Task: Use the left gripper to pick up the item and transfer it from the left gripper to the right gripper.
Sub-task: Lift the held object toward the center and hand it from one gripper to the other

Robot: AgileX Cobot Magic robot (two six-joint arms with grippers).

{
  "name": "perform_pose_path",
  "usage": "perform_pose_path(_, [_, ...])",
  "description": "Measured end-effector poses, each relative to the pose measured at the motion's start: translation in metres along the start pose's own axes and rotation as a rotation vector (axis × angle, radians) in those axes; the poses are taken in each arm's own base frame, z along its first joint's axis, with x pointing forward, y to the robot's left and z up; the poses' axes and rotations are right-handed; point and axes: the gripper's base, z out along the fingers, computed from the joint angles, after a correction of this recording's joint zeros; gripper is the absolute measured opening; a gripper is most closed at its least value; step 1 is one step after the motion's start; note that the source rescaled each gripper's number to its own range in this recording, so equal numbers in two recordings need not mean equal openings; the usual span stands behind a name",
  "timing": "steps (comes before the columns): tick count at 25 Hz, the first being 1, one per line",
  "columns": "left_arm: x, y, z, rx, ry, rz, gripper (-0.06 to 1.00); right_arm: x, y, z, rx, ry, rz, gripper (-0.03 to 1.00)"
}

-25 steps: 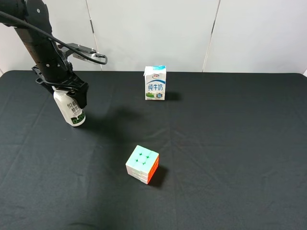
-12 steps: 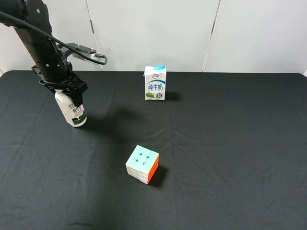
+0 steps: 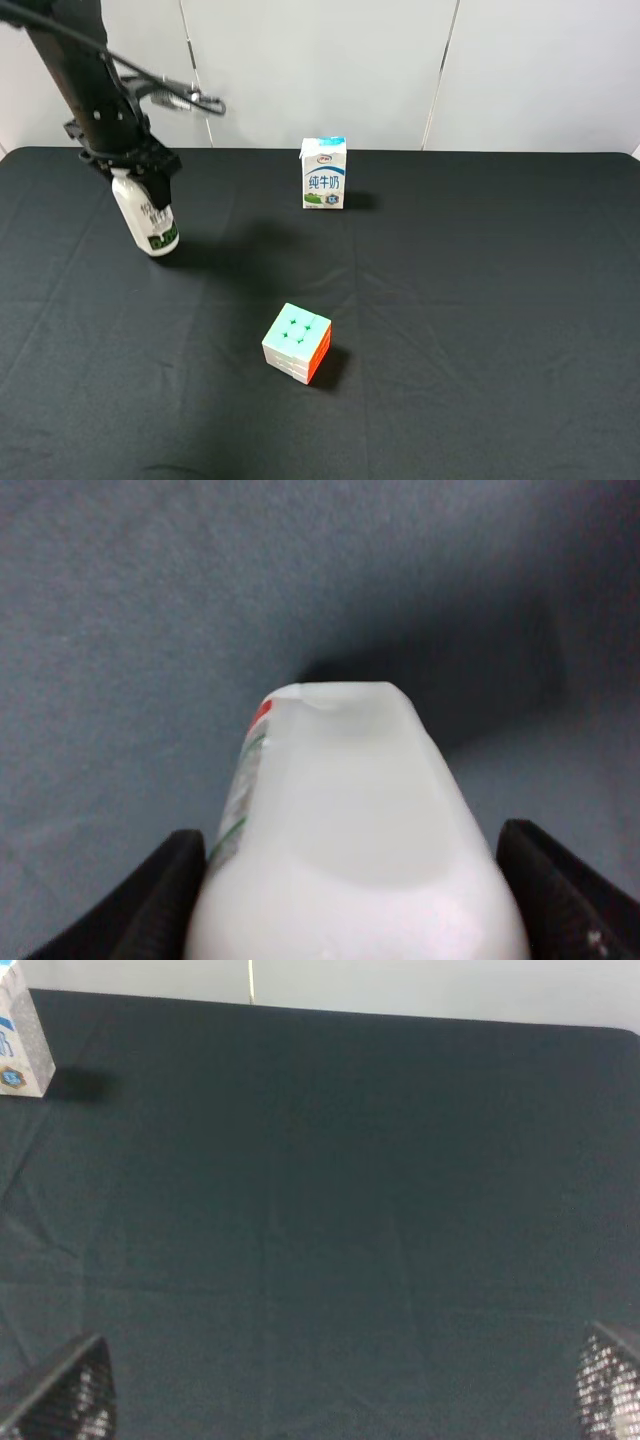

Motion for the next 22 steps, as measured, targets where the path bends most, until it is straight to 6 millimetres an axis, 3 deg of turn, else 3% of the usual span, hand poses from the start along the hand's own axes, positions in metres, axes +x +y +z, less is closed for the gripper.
perform_pose_path(7, [-0.003, -0.002, -0.031, 0.016, 0.038, -0.068, 0.01, 0.000, 0.000, 0.000, 0.000, 0.000, 0.000, 1.00])
perform_pose_path(16, [0.009, -0.019, -0.086, 0.082, -0.114, -0.091, 0.01, 0.000, 0.000, 0.000, 0.000, 0.000, 0.000, 1.00])
perform_pose_path(22, [0.011, -0.032, -0.101, 0.199, -0.175, -0.114, 0.01, 0.000, 0.000, 0.000, 0.000, 0.000, 0.000, 1.00])
